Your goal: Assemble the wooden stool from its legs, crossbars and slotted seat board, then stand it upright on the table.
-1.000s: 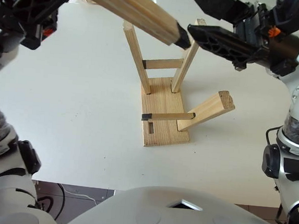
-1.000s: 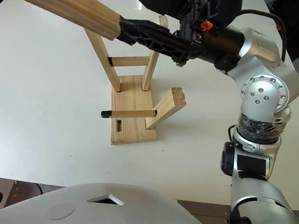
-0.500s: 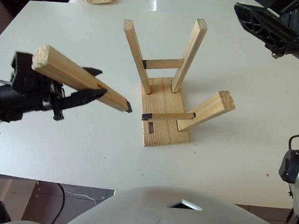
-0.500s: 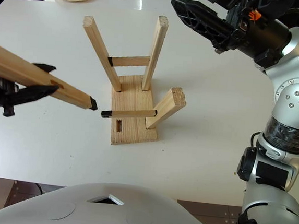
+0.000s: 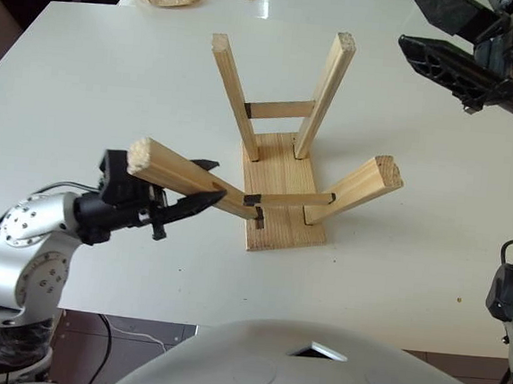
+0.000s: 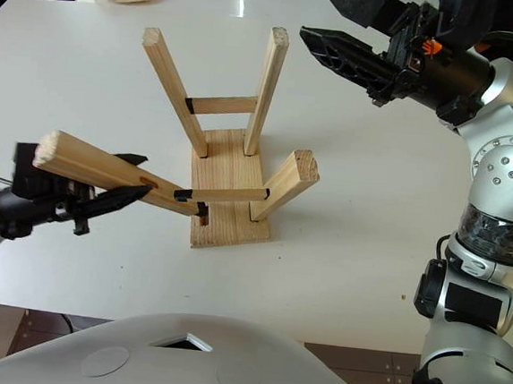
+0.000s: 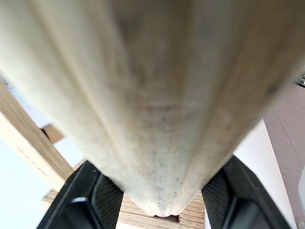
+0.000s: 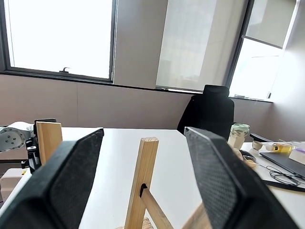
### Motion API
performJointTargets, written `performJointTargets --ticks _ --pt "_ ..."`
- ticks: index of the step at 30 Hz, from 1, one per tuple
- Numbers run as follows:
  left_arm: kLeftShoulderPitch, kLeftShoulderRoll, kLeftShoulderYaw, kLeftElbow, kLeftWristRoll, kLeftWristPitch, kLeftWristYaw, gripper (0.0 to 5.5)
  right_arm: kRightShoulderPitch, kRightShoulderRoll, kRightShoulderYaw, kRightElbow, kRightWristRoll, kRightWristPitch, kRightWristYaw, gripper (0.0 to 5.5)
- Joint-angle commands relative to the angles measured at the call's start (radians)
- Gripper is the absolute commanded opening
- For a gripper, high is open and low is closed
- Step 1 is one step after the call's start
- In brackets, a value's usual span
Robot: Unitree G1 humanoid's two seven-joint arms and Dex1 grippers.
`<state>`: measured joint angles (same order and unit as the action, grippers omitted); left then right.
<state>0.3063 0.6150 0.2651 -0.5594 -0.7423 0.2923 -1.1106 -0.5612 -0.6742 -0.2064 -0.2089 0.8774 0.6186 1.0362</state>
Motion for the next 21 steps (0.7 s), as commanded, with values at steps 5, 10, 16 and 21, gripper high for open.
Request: performJointTargets --ticks 5,10,16,21 --pt "0.016 -0.004 -0.071 0.045 0.114 -0.117 -0.013 2.04 -0.02 -0.013 0.033 0.018 -0.049 -0.038 0.055 3.13" --pt "0.019 0.036 -0.066 0.04 0.099 -0.131 -0.036 2.04 -0.01 -0.009 0.036 0.007 -0.058 -0.041 0.061 3.13" --pt "0.05 0.109 -0.071 0.007 0.086 -0.118 -0.079 2.04 0.016 -0.002 0.038 -0.013 -0.065 -0.048 0.052 3.13" --pt "0.034 0.147 -0.098 0.028 0.123 -0.12 -0.082 2.04 0.03 0.004 0.043 -0.03 -0.07 -0.052 0.041 3.13"
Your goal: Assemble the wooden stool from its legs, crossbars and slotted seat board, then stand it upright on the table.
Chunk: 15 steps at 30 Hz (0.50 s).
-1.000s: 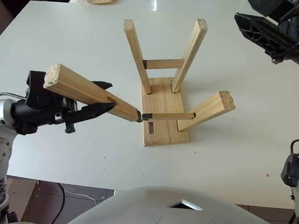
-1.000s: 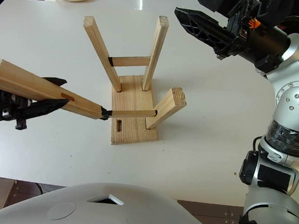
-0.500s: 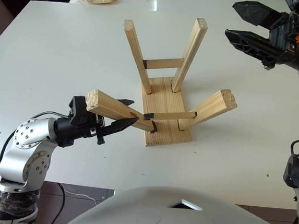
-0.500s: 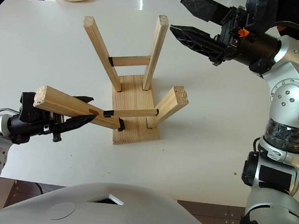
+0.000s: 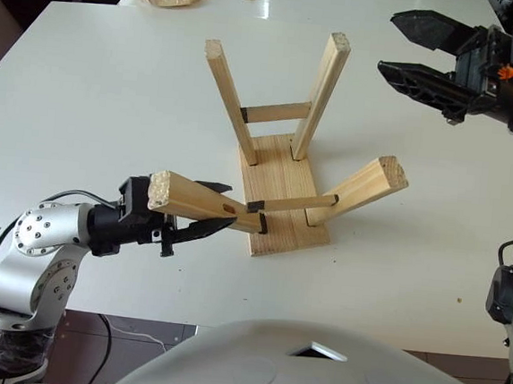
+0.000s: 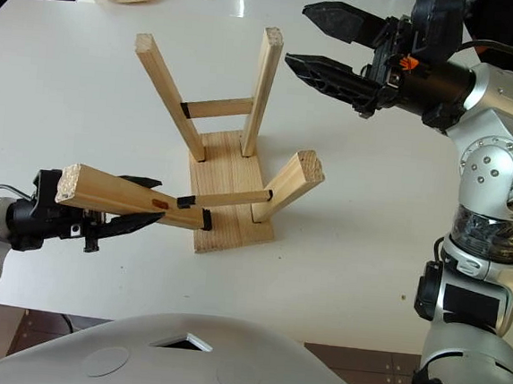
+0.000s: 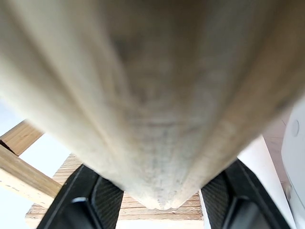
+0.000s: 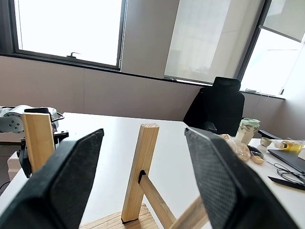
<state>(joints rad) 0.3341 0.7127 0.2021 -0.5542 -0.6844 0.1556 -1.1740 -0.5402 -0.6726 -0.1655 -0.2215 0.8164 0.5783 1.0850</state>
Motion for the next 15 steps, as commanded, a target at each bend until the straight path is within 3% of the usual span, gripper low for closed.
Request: performJointTargets --ticks 1,15 --pt "0.0 0.052 -0.05 0.031 0.076 0.017 -0.017 2.04 0.011 0.005 0.006 -0.022 -0.009 -0.013 -0.01 3.13" --pt "-0.053 0.102 -0.125 -0.005 0.118 0.042 0.044 2.04 0.041 0.022 0.046 -0.077 -0.013 -0.022 -0.03 3.13"
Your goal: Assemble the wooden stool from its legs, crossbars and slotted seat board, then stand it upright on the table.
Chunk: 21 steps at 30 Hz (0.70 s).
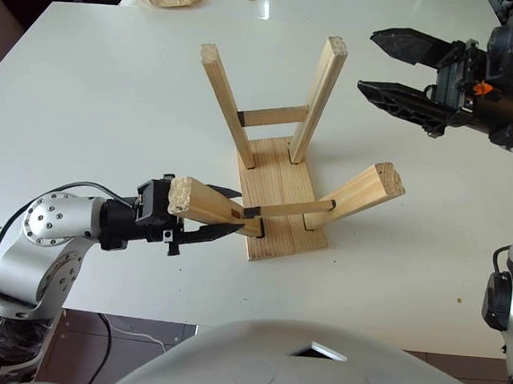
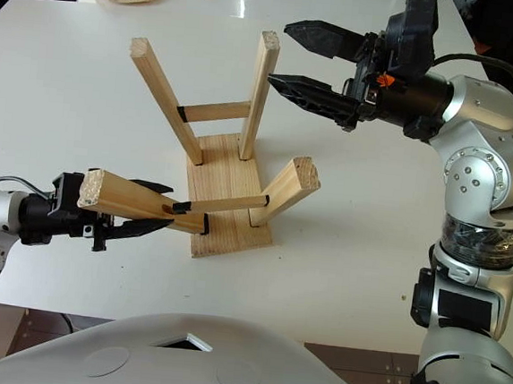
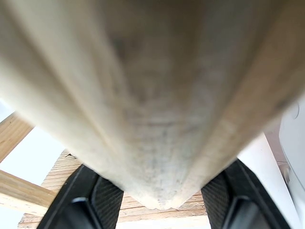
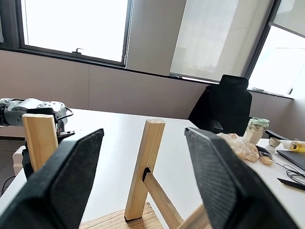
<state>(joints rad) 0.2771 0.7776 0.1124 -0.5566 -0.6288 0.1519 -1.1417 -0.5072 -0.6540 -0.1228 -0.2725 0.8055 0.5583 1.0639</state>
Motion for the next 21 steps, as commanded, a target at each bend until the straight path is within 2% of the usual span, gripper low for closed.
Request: performJointTargets --ticks 1,15,21 --pt "-0.001 0.039 -0.04 -0.005 0.067 0.046 0.016 2.04 0.009 0.006 0.005 -0.033 -0.001 -0.002 -0.013 3.13" --pt "-0.076 0.033 -0.086 -0.072 0.115 0.103 0.142 2.04 0.051 0.016 0.043 -0.159 -0.015 0.002 -0.085 3.13" --pt "-0.185 -0.018 -0.109 -0.037 0.114 0.196 0.259 2.04 -0.05 0.046 -0.05 -0.137 0.047 0.012 -0.208 3.13"
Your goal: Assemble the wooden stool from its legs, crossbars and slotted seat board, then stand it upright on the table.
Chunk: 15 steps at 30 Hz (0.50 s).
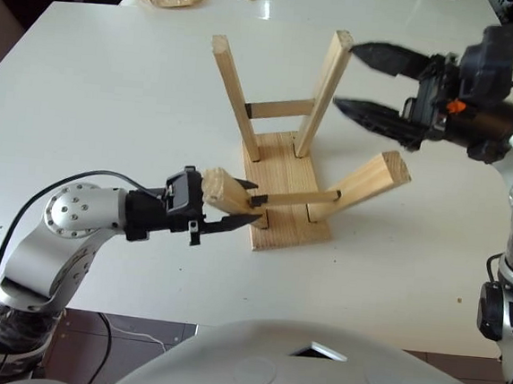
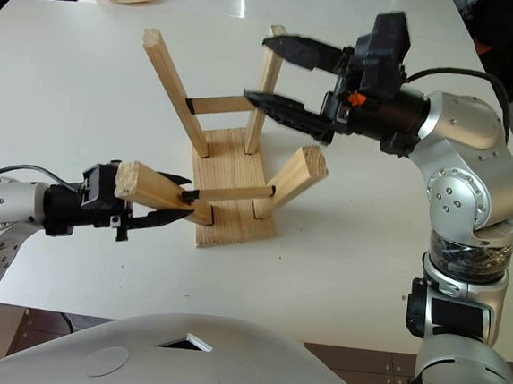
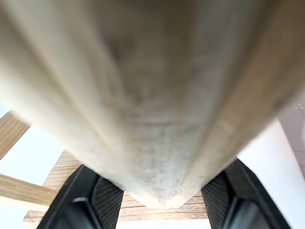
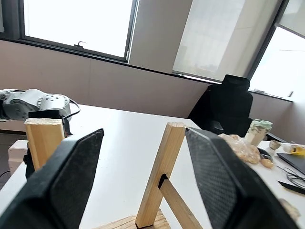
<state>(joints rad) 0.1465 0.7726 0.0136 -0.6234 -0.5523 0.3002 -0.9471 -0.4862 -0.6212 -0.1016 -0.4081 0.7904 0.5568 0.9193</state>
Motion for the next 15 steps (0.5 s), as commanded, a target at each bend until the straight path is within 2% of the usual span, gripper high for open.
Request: performJointTargets --ticks 1,6,15 --pt "-0.062 -0.015 -0.027 0.036 0.056 0.049 0.071 2.04 -0.081 0.021 -0.086 -0.023 0.087 0.016 -0.086 3.13" --pt "-0.078 -0.027 -0.095 0.055 0.129 0.042 0.096 2.04 -0.1 0.062 -0.077 -0.152 0.189 0.051 -0.212 3.13" --pt "-0.084 -0.022 -0.102 0.081 0.125 0.053 0.107 2.04 0.07 0.183 0.217 -0.233 -0.018 0.06 -0.4 3.13"
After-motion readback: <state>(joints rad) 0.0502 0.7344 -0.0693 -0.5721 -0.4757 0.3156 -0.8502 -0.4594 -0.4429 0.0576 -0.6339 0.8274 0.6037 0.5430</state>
